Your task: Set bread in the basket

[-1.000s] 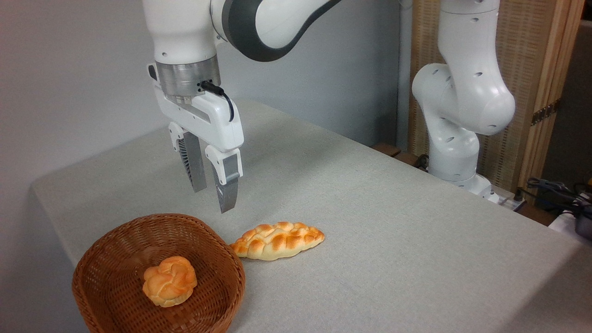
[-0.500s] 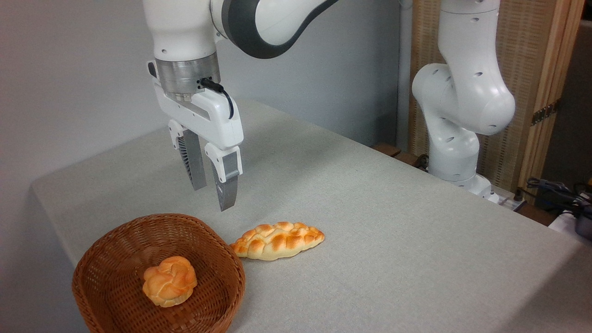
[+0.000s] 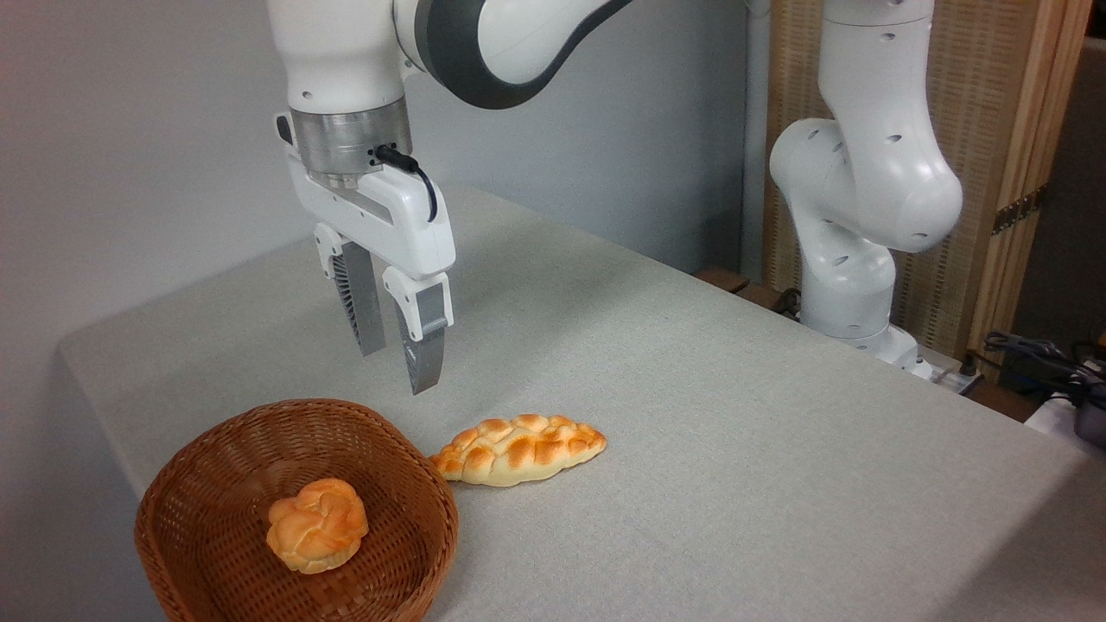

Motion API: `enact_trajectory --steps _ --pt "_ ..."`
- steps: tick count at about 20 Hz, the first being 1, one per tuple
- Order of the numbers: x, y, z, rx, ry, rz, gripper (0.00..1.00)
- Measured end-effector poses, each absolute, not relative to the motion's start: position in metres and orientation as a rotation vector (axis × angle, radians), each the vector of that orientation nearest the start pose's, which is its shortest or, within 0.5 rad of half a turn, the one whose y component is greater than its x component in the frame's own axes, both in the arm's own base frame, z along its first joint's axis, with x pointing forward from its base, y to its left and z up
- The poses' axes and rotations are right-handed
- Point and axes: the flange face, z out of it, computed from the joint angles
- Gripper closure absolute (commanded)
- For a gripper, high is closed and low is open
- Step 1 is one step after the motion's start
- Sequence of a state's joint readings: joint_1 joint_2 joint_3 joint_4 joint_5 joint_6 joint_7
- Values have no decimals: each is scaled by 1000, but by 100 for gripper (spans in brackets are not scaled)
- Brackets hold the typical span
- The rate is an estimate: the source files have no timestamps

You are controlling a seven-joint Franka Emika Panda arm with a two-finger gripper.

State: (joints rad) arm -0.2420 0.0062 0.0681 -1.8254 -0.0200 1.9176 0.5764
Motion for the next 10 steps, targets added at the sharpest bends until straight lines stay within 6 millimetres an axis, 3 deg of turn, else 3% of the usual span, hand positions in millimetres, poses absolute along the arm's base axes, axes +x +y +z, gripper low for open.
enact_trajectory --steps 7,10 --pt "563 -99 526 -2931 1141 -104 0" --pt "560 -94 510 -2943 1132 -52 0"
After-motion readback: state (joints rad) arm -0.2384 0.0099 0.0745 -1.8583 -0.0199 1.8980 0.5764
